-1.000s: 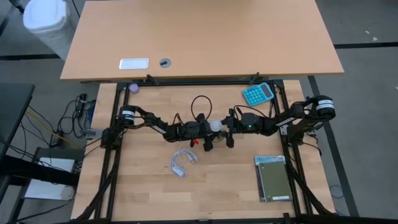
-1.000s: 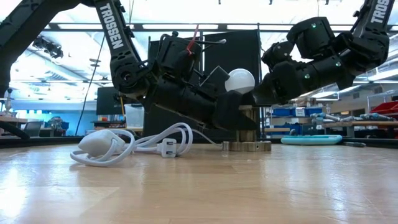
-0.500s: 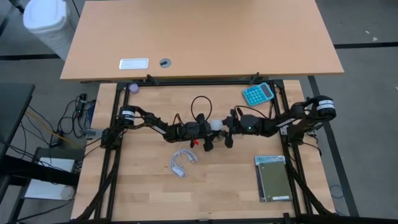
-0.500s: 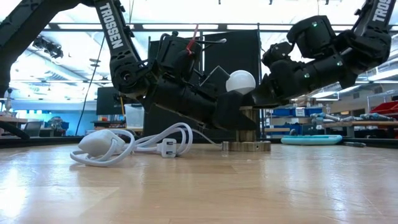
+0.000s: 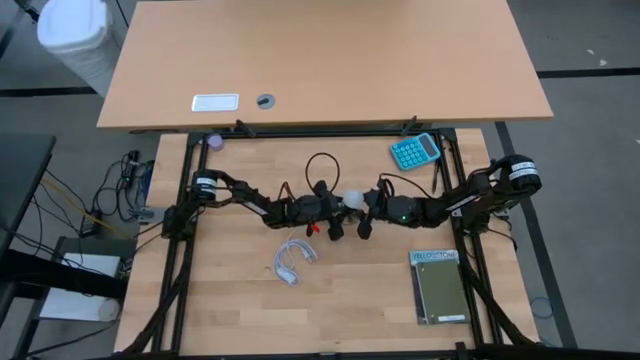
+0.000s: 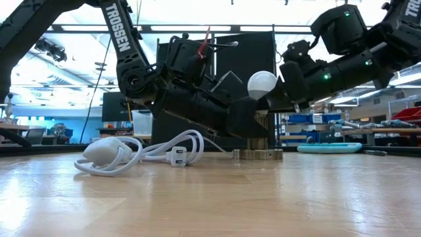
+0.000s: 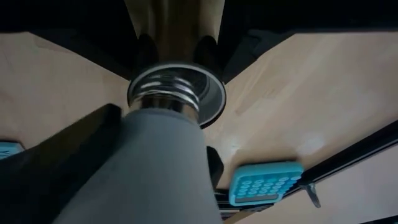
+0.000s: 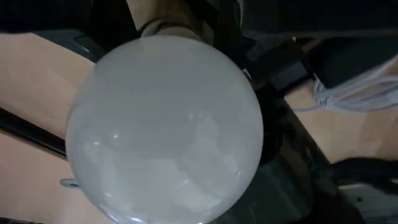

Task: Screw lightbulb
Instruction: Insert the lightbulb into the socket

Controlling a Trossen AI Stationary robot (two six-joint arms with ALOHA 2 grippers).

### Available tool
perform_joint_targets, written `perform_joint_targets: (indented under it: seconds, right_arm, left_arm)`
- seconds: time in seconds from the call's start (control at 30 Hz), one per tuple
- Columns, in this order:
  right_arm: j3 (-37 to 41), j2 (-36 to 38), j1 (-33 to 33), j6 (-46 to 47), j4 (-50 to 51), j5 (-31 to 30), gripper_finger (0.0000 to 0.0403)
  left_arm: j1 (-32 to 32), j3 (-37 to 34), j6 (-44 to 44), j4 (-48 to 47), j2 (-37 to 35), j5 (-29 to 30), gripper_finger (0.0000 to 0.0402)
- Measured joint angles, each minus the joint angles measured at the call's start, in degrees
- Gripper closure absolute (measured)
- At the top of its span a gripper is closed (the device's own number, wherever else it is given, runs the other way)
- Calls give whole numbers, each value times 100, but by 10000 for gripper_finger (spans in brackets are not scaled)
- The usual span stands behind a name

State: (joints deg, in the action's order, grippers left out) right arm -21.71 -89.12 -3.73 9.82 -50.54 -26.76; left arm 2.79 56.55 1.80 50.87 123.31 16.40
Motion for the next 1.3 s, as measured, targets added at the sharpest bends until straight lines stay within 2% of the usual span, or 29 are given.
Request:
perform_joint_targets:
  seconds: [0.27,0.4,0.83,1.3]
  right_arm:
    - [-656,-6,0,255,1052,-146,227]
    - [-711,-33,-24,475,1402,-284,227]
    - [-717,-81,-35,851,1420,-414,229]
    - [-717,-85,40,551,1341,-180,229]
  left_arm:
    - [-68,-4,16,2,0,225,208]
    - [-70,-7,146,-17,0,352,208]
    - [-216,-7,472,-26,8,1023,208]
    - [-250,-7,538,7,9,1067,208]
